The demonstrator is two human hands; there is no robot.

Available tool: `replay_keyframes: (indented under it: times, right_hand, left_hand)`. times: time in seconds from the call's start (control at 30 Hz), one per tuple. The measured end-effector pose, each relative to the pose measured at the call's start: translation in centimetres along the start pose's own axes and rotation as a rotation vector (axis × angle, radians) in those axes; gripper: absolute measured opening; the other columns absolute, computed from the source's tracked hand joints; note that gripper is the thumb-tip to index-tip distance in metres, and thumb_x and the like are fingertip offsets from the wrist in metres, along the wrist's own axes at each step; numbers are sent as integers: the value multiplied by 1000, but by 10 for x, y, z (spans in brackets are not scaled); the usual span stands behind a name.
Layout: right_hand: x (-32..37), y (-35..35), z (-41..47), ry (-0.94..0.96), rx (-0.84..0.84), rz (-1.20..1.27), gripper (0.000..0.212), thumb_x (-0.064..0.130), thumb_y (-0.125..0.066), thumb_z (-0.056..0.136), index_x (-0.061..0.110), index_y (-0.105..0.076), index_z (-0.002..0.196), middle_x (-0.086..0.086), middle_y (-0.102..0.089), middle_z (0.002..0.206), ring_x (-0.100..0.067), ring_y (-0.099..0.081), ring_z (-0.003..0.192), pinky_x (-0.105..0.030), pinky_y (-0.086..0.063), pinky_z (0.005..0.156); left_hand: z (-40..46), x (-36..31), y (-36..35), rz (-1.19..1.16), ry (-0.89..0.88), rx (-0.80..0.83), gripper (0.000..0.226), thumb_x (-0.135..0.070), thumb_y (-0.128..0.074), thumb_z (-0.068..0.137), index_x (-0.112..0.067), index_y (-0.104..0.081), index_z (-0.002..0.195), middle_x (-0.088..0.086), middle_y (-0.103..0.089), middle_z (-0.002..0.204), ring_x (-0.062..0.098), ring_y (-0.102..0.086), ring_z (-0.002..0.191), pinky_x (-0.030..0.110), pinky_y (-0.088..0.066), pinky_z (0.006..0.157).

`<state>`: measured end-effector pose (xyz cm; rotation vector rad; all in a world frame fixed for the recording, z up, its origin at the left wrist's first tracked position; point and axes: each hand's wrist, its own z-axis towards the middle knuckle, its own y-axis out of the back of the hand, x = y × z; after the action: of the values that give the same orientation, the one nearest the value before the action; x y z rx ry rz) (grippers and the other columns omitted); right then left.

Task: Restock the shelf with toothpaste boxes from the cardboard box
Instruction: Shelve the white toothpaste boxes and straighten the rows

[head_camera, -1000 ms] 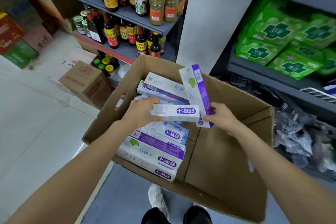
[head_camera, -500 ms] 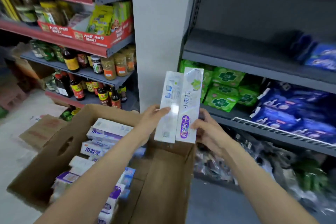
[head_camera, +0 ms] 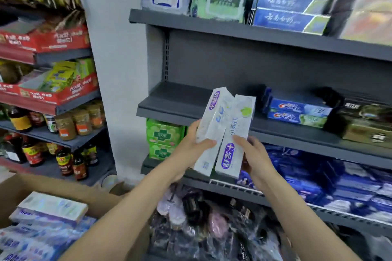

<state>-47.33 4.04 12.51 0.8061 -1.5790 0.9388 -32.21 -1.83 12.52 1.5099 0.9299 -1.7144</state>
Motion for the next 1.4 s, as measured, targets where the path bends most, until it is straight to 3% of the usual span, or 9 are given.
replay_keyframes:
  times: [0.17,0.27,0.4,0.53,0.83,1.0,1.17,1.3,1.4]
  right_hand:
    - [26,28,35,41,-30,-49,25,15,-59,90,11,-46,111,-7,-66,96,-18,-64,71,-34,-51,63]
    - [39,34,66,71,-37,-53,27,13,-59,89,13,-45,113,-5,-64,92,-10,-63,62,-38,-52,66]
    - [65,37,112,192,-101,-110,15,24,-59,90,21,-54,104,-1,-66,103,-16,-64,87,-34,-51,75]
    - [93,30,157,319,-136,-266,15,19,-64,87,21,-54,97,-1,-67,100,-18,-66,88,-33,-51,73]
    - [108,19,241,589,-239,-380,107,-5,-66,78,42,2,147,13,-53,114,-17,-58,108,-36,-46,95]
    - [112,21,259,648,-394,-466,70,4,-72,75,21,-32,131,5,-59,104,-20,-61,98,-27,-45,81]
    - [117,24,297,534,-453,-412,62,6,-78,69,15,-35,114,2,-58,102,-24,-61,98,-42,-52,87]
    - [119,26,331,394,-363,-130,55,-8,-72,74,16,-32,103,-6,-54,104,-31,-60,103,-46,-56,72]
    - [118,36,350,293,-383,-288,54,-4,-75,72,12,-36,106,-15,-55,113,-35,-58,109,-51,-55,76]
  left_hand:
    - [57,-6,-15,-14,154,-91,34,-43,-45,95,-25,-50,124,-1,-63,116,17,-62,100,29,-50,79]
    - [93,-4,-14,-183,247,-142,34,-40,-46,95,-16,-55,116,7,-65,102,24,-62,90,34,-50,80]
    - [142,-9,-5,-307,223,-98,19,-30,-54,92,-12,-60,94,8,-63,85,24,-62,79,39,-52,75]
    - [190,-18,5,-337,211,-124,25,-32,-63,87,-11,-59,101,14,-66,92,27,-67,83,35,-58,69]
    - [251,-27,6,-386,233,-101,32,-31,-69,83,-12,-58,105,14,-67,98,28,-67,84,37,-60,63]
    - [267,-23,7,-385,209,-102,47,-30,-70,83,-10,-52,122,17,-66,107,30,-67,92,37,-61,62]
    - [282,-19,9,-353,199,-108,35,-29,-68,85,-11,-55,112,13,-68,96,28,-68,87,36,-60,59]
    - [293,-19,8,-327,228,-132,30,-29,-69,84,-12,-57,106,14,-68,93,29,-69,83,38,-60,61]
    - [298,-16,8,-302,230,-116,33,-30,-68,85,-11,-57,109,16,-68,97,30,-70,84,37,-61,62]
